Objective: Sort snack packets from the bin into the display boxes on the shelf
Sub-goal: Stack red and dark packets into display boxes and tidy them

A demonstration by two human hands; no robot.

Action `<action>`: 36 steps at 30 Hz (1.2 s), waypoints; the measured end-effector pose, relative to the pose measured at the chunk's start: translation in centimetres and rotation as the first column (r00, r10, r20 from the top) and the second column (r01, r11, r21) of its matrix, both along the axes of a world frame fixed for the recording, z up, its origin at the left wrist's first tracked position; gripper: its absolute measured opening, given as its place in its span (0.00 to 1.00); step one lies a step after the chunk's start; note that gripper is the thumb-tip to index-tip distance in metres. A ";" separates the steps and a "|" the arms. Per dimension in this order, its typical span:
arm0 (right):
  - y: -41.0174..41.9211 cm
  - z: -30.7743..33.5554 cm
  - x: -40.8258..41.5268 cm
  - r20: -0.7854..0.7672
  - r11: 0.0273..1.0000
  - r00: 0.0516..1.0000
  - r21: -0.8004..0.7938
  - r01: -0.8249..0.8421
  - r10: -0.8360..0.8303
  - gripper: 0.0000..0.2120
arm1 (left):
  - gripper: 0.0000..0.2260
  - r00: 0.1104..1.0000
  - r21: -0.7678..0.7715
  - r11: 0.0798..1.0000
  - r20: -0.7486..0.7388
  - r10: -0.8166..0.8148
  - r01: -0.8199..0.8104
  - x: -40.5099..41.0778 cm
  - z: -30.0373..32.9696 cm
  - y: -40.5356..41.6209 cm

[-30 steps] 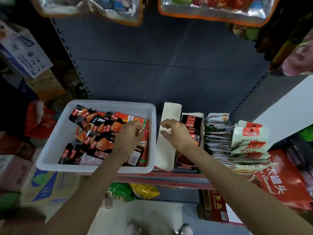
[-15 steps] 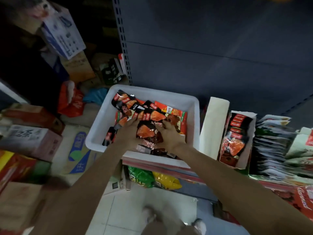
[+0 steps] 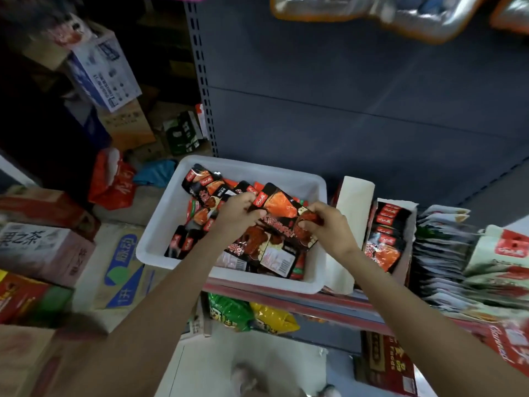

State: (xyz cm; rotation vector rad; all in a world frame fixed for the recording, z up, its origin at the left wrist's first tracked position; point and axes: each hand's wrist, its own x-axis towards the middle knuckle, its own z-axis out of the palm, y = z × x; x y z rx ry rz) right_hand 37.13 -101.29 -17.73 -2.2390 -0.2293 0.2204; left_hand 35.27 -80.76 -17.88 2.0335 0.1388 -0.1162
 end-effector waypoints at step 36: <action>-15.3 1.4 -0.4 0.126 0.821 0.987 -0.570 -0.012 0.102 0.16 | 0.05 0.933 0.308 0.896 0.061 -0.354 0.320 3.1 0.8 -20.8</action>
